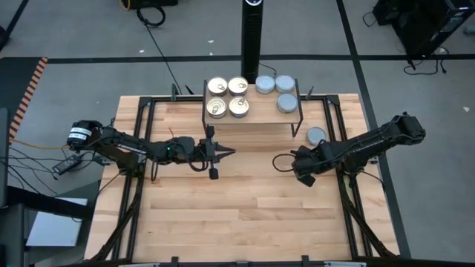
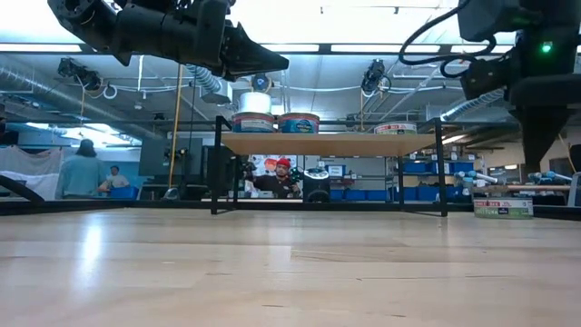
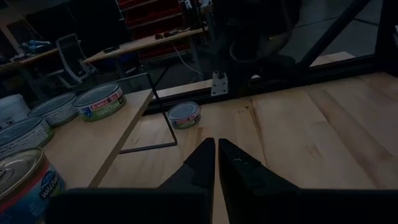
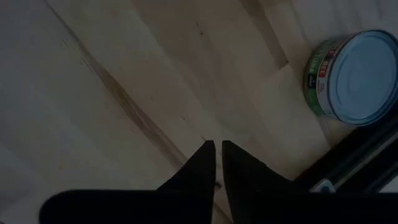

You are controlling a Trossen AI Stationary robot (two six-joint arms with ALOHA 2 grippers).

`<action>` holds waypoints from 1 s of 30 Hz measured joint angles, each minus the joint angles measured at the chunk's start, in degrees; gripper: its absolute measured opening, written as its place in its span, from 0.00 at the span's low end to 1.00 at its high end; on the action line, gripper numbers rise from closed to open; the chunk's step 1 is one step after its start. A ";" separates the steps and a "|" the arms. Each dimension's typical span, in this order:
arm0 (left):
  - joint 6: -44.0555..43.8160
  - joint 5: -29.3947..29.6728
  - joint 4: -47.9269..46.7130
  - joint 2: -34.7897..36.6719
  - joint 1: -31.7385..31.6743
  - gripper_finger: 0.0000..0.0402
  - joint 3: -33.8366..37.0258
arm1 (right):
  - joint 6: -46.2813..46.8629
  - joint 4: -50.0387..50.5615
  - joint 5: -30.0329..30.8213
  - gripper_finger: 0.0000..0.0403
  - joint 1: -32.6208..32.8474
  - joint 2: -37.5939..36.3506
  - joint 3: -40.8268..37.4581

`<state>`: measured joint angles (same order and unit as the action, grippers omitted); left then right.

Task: Stack canned seafood by type on shelf
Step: Put the green tuna can on the shelf aligned with the other green tuna can

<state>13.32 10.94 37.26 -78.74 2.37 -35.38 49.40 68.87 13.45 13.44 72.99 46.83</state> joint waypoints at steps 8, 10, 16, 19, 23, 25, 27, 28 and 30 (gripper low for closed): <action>0.01 -0.01 0.02 0.00 0.00 0.06 0.00 | -4.55 4.86 4.72 0.03 -4.03 0.00 0.00; -0.01 -0.02 0.01 0.00 0.00 0.06 0.00 | -7.23 4.47 4.94 0.03 -6.70 0.00 0.00; -0.09 -0.02 0.02 0.00 0.00 0.06 0.00 | -18.23 0.78 2.88 0.07 -16.45 0.00 0.00; -0.09 -0.02 0.02 0.00 0.00 0.06 0.00 | -22.29 0.11 1.59 0.09 -20.94 0.00 0.00; -0.09 -0.02 0.02 0.00 0.00 0.06 0.02 | -25.58 0.19 0.88 0.13 -25.89 0.00 0.00; -0.11 -0.02 0.02 0.00 0.00 0.06 0.02 | -26.63 0.17 0.49 0.15 -27.89 0.00 0.00; -0.09 -0.02 -0.02 0.00 0.00 0.06 0.02 | -27.46 0.16 -0.02 0.17 -29.38 0.00 0.00; -0.09 -0.02 -0.02 0.00 0.00 0.06 0.02 | -27.92 0.16 -0.02 0.18 -29.93 0.00 0.00; -0.11 -0.02 -0.04 0.00 0.00 0.06 0.02 | -28.65 0.16 -0.04 0.20 -30.79 0.00 0.00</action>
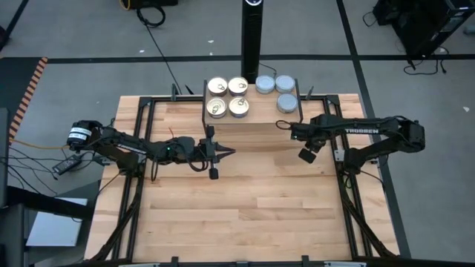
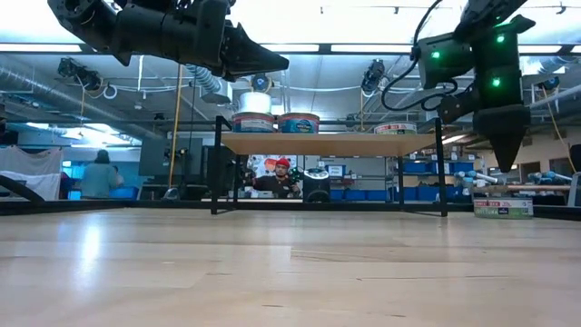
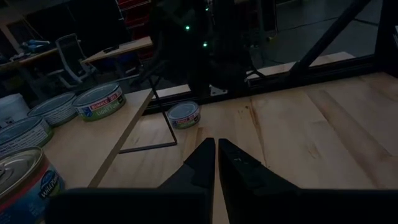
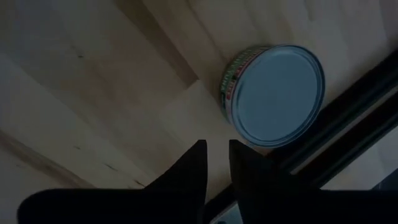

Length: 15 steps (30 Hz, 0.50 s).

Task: Stack canned seafood by type on shelf
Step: Put the green tuna can on the shelf aligned with the other green tuna can

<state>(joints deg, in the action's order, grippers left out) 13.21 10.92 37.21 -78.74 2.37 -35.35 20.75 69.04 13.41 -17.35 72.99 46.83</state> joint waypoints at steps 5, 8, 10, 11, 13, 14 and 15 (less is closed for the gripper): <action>0.00 0.00 -0.10 0.00 0.00 0.06 0.00 | -2.37 -0.09 0.51 0.22 -0.94 0.00 0.00; -0.02 0.00 -1.17 0.00 0.00 0.06 0.00 | -2.77 -0.30 0.52 0.22 -1.19 0.00 0.00; -0.02 0.00 -1.71 0.00 0.00 0.06 0.00 | -2.82 -0.24 0.52 0.21 -1.24 0.00 0.00; -0.02 0.00 -1.69 0.00 0.00 0.06 0.00 | -2.92 -0.24 0.52 0.21 -1.24 0.00 0.00; -0.02 0.00 -1.54 0.00 0.00 0.06 0.00 | -2.94 -0.24 0.46 0.21 -1.24 0.00 0.00; -0.02 0.00 -1.55 0.00 0.00 0.06 0.00 | -2.94 -0.22 0.46 0.21 -1.24 0.00 0.00; -0.02 0.00 -1.54 0.00 0.00 0.06 0.00 | -2.97 -0.23 0.46 0.21 -1.24 0.00 0.00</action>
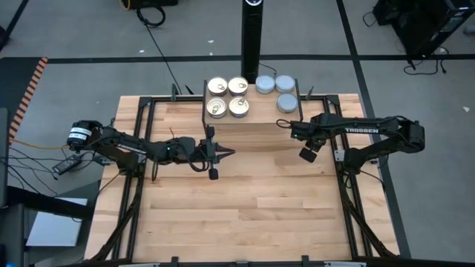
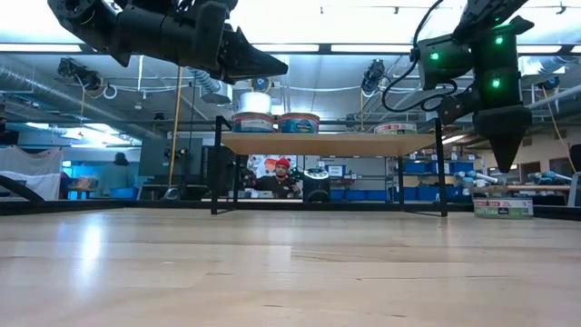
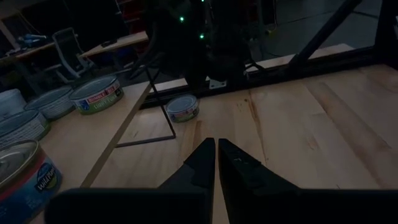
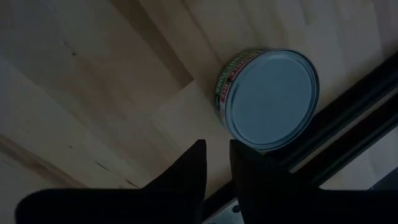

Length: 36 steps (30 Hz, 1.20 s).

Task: Stack canned seafood by type on shelf
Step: Put the green tuna can on the shelf aligned with the other green tuna can

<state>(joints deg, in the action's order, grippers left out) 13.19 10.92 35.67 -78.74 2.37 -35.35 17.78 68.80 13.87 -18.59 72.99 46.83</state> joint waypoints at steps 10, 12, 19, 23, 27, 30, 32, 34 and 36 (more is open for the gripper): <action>0.00 0.00 0.06 0.00 0.00 0.06 0.00 | -3.12 0.06 -0.20 0.21 -0.02 0.00 -0.02; 0.00 0.00 0.06 0.00 0.00 0.06 0.00 | -3.41 0.06 -0.45 0.21 -0.02 0.00 -0.02; 0.00 0.00 -0.33 0.00 0.00 0.06 0.00 | -3.25 0.46 -1.73 0.20 -0.02 0.00 -0.86; 0.00 0.00 -0.34 0.00 0.00 0.06 0.00 | -2.99 0.62 -2.36 0.20 -0.02 0.00 -3.90; 0.00 0.00 -0.31 0.00 0.00 0.06 0.00 | -2.15 0.58 -3.48 0.20 -0.01 0.00 -6.77; 0.00 0.00 0.00 0.00 0.00 0.06 0.00 | -0.73 0.78 -3.59 0.20 0.00 0.00 -7.23; 0.00 0.00 0.42 0.00 0.00 0.06 0.00 | 0.48 0.70 -4.39 0.20 0.00 0.00 -6.85; 0.00 0.00 0.49 0.00 0.00 0.06 0.00 | 1.81 0.67 -5.44 0.20 0.00 0.00 -6.67; 0.00 0.00 0.47 0.00 0.00 0.06 0.00 | 3.66 0.70 -5.81 0.19 0.00 0.00 -6.67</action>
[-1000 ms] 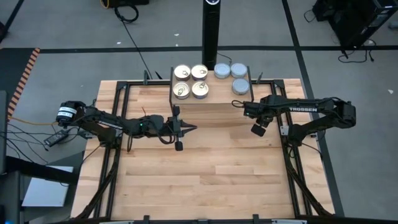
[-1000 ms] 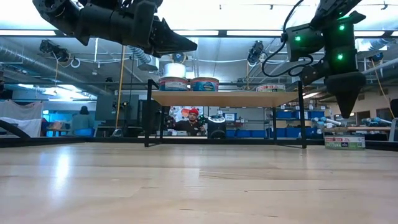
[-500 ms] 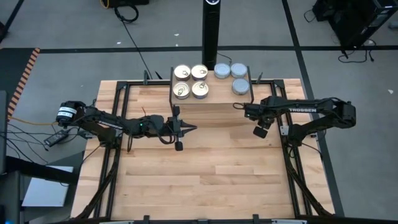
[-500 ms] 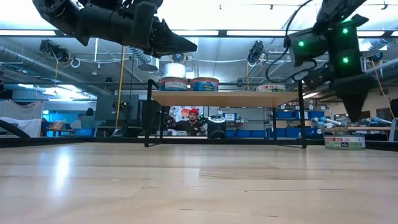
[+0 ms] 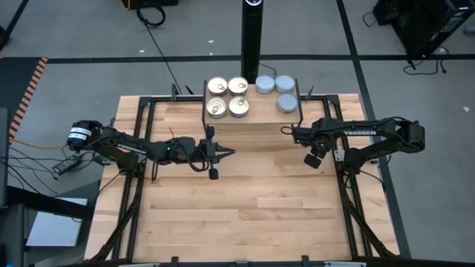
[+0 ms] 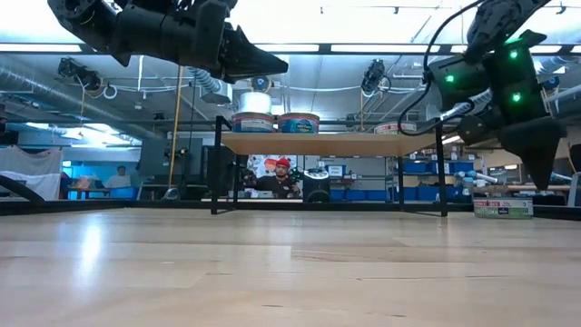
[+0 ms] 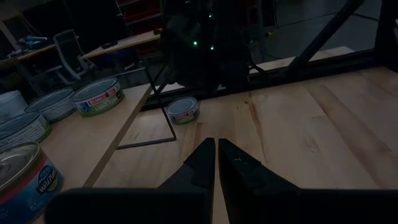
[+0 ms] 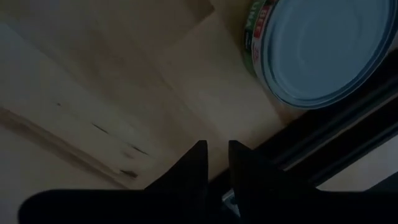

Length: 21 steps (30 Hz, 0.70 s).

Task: Stack canned seafood by type on shelf
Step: Put the green tuna can on the shelf aligned with the other green tuna can

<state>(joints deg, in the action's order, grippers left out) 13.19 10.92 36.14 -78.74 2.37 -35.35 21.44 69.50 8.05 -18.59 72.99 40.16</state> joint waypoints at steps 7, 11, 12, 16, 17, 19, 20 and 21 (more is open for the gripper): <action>-0.03 0.00 -0.37 0.00 0.00 0.06 0.00 | 2.11 -0.25 0.28 0.18 0.00 0.00 0.00; -0.02 0.00 -0.24 0.00 0.00 0.06 0.00 | 1.32 -0.32 2.59 0.18 0.00 0.00 0.00; -0.02 0.00 -0.14 0.00 0.00 0.06 0.00 | 0.92 -0.32 2.75 0.18 0.00 0.00 0.00; -0.02 0.00 0.22 0.00 0.00 0.06 0.00 | -0.68 -0.48 2.80 0.18 0.00 0.00 0.02; -0.02 0.00 0.18 0.00 0.00 0.06 0.00 | -0.77 -0.48 2.80 0.18 0.00 0.00 0.02; -0.02 0.00 0.19 0.00 0.00 0.06 0.00 | -0.67 -0.46 2.42 0.18 0.00 0.00 0.02; -0.02 0.00 0.20 0.00 0.00 0.06 0.00 | -0.66 -0.45 2.03 0.18 0.00 0.00 0.02; -0.02 0.00 0.19 0.00 0.00 0.06 0.00 | -0.63 -0.47 1.74 0.18 0.00 0.00 0.02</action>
<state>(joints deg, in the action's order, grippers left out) 13.17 10.92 36.33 -78.74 2.37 -35.35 20.81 69.04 9.79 -18.59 72.99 40.18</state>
